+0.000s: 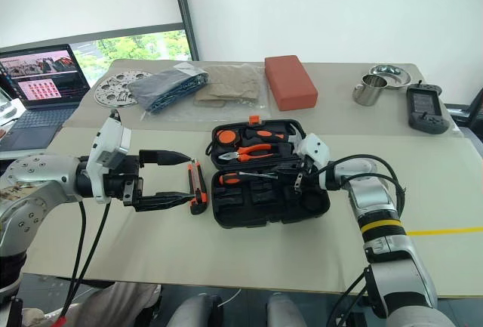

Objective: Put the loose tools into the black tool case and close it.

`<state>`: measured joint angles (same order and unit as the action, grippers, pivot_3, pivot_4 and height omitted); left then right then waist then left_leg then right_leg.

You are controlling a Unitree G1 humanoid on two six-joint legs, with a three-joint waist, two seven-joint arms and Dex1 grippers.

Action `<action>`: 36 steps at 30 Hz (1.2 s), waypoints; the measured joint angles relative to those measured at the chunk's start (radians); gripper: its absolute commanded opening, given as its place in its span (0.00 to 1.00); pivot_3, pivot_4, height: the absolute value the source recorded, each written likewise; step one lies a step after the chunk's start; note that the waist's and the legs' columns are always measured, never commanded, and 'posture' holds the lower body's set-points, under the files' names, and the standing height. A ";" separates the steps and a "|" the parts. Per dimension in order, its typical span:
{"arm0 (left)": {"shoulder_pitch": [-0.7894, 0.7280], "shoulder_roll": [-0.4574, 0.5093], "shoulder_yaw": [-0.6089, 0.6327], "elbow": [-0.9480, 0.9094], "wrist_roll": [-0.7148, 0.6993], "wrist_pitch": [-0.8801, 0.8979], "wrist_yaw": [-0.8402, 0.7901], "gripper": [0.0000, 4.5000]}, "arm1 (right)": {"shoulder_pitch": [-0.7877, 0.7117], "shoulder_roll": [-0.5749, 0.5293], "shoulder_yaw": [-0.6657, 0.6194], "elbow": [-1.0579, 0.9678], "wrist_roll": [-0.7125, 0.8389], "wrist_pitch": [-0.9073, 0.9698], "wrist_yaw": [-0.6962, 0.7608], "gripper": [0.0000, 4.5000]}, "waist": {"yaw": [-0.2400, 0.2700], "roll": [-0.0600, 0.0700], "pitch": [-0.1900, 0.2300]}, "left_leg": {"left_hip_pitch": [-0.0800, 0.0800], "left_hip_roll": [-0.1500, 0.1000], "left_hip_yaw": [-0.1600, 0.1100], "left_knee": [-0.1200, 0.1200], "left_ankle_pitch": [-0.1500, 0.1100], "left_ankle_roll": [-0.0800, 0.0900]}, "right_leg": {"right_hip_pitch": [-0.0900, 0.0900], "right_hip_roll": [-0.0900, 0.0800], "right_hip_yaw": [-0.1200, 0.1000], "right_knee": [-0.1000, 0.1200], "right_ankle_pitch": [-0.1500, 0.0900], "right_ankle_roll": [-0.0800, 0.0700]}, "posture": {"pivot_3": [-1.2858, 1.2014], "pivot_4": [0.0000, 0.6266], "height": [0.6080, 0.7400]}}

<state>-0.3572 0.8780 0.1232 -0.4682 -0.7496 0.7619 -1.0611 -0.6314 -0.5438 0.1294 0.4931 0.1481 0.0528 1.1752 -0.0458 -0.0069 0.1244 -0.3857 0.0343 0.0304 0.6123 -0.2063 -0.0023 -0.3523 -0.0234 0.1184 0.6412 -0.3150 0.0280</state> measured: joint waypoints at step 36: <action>-0.014 0.006 -0.017 0.006 0.002 0.000 -0.010 1.00 | 0.068 -0.071 0.026 -0.089 -0.053 -0.050 -0.004 0.01 | 0.005 -0.001 0.000 | 0.001 0.000 0.000 0.000 0.000 0.000 | 0.001 0.000 0.000 -0.001 0.000 0.000 | 0.52 0.24 0.90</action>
<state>-0.3710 0.8840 0.1064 -0.4624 -0.7471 0.7616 -1.0707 -0.5631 -0.6148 0.1553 0.4039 0.0949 0.0024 1.1711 -0.0408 -0.0077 0.1242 -0.3851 0.0341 0.0303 0.6125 -0.2064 -0.0023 -0.3510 -0.0234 0.1181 0.6406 -0.3154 0.0281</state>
